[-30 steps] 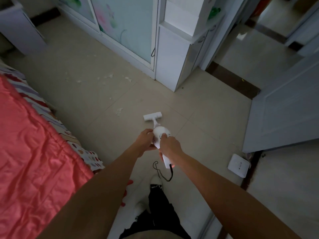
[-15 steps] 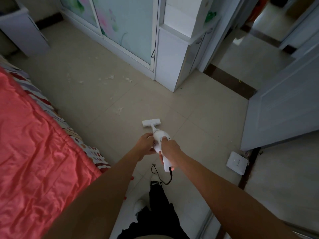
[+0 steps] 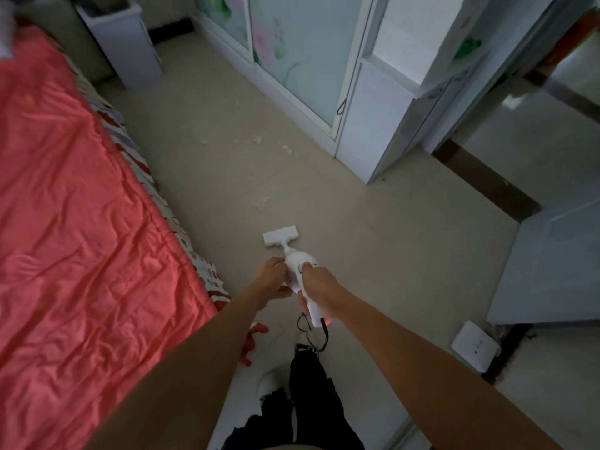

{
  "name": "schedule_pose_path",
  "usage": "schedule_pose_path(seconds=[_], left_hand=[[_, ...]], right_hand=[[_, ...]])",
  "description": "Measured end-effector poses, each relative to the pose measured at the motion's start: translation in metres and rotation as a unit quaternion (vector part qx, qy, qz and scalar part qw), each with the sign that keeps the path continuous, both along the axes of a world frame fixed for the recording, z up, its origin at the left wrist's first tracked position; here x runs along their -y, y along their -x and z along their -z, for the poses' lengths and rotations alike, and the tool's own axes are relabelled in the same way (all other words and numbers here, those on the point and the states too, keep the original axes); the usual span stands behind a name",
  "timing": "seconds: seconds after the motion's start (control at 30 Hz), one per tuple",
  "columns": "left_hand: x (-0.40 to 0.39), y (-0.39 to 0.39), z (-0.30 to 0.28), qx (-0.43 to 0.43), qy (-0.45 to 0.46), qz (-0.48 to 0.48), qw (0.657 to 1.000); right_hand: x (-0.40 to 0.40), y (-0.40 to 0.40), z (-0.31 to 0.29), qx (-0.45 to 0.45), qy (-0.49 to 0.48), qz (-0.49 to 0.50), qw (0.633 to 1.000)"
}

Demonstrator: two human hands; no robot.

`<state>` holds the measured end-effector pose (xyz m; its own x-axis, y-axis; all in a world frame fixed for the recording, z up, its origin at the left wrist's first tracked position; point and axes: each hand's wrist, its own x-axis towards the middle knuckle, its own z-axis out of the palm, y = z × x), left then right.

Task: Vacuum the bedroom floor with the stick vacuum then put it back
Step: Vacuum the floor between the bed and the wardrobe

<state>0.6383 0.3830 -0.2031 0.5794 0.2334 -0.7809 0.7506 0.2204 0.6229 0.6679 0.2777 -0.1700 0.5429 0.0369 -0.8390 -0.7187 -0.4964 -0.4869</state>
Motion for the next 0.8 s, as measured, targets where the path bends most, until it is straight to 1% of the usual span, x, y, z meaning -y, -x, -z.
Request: schedule_pose_path(seconds=[0.1, 0.2, 0.27, 0.33, 0.4, 0.5, 0.63, 0.7, 0.77, 0.8], left_hand=[[-0.013, -0.002, -0.003, 0.001, -0.016, -0.015, 1.000], [-0.024, -0.015, -0.003, 0.007, -0.030, -0.047, 0.998], [-0.028, -0.024, -0.002, 0.007, -0.031, -0.057, 0.998], [-0.031, -0.038, 0.000, 0.007, -0.035, -0.062, 0.997], [-0.035, -0.052, 0.000, 0.010, -0.039, -0.071, 0.997], [-0.041, -0.071, 0.003, 0.012, -0.050, -0.075, 0.996], [-0.051, -0.095, -0.001, 0.008, -0.062, -0.090, 0.994], [-0.058, -0.105, -0.006, 0.007, -0.062, -0.094, 0.994], [-0.066, -0.115, -0.007, 0.007, -0.056, -0.094, 0.994], [-0.073, -0.122, -0.007, 0.006, -0.053, -0.092, 0.994]], right_hand=[[-0.016, -0.010, 0.009, 0.003, 0.019, -0.042, 0.999], [-0.028, -0.031, 0.020, 0.004, 0.006, -0.075, 0.997], [-0.034, -0.038, 0.002, 0.002, -0.001, -0.092, 0.996], [-0.038, -0.050, -0.015, 0.014, -0.029, -0.138, 0.990], [-0.039, -0.063, -0.021, 0.025, -0.050, -0.164, 0.985], [-0.050, -0.086, -0.015, 0.047, -0.051, -0.198, 0.978], [-0.065, -0.109, -0.017, 0.025, -0.037, -0.200, 0.979], [-0.078, -0.123, -0.004, 0.007, -0.036, -0.183, 0.982], [-0.092, -0.136, -0.012, -0.007, 0.012, -0.139, 0.990], [-0.098, -0.145, -0.013, -0.035, 0.037, -0.131, 0.990]])
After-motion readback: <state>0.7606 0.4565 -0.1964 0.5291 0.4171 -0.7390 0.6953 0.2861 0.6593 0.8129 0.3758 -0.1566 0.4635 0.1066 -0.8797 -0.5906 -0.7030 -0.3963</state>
